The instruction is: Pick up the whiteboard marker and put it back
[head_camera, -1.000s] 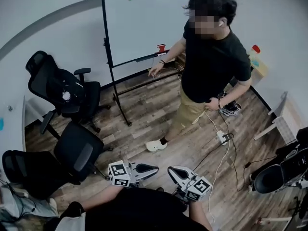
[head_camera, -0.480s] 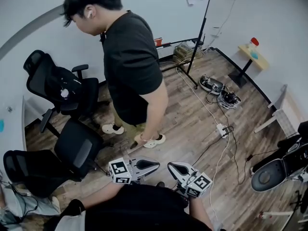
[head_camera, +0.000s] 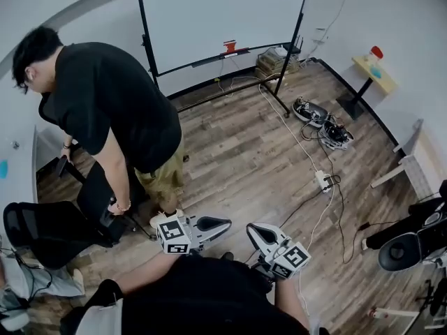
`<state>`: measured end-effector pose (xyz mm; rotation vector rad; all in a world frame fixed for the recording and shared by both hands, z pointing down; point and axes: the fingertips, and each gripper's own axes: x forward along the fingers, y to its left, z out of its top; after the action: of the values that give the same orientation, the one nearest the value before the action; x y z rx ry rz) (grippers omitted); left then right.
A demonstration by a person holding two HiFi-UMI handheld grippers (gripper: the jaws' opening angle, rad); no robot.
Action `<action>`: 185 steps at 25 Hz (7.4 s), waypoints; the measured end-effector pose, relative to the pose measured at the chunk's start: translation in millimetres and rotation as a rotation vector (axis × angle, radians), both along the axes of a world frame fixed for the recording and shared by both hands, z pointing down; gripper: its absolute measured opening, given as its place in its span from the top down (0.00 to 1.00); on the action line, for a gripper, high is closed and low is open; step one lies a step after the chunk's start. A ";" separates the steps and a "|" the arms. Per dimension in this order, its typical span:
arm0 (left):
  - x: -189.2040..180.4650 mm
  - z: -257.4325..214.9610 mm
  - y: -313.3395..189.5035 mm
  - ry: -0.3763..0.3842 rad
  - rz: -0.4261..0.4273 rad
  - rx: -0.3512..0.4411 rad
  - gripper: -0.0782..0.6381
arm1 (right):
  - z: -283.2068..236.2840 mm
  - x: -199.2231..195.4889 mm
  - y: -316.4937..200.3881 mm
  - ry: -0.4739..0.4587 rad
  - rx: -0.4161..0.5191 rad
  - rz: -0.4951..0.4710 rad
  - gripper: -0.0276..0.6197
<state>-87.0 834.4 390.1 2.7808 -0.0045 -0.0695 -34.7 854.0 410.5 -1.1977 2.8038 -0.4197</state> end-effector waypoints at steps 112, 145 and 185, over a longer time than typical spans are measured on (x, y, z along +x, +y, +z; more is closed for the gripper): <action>131.5 27.2 -977.0 -0.003 -0.467 -0.024 0.87 | 12.8 154.8 -1006.8 0.245 0.023 -0.356 0.93; 106.5 63.7 -1049.8 -0.049 -0.681 -0.051 0.87 | 115.5 107.7 -1088.2 0.770 0.108 -0.794 0.93; 122.3 86.5 -1027.8 -0.041 -0.673 -0.104 0.87 | 192.5 108.1 -1098.9 1.036 0.061 -0.852 0.83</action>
<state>35.4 -193.4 476.6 2.5503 -0.9199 -0.1729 73.4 -245.0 603.1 -0.0440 4.0631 0.4261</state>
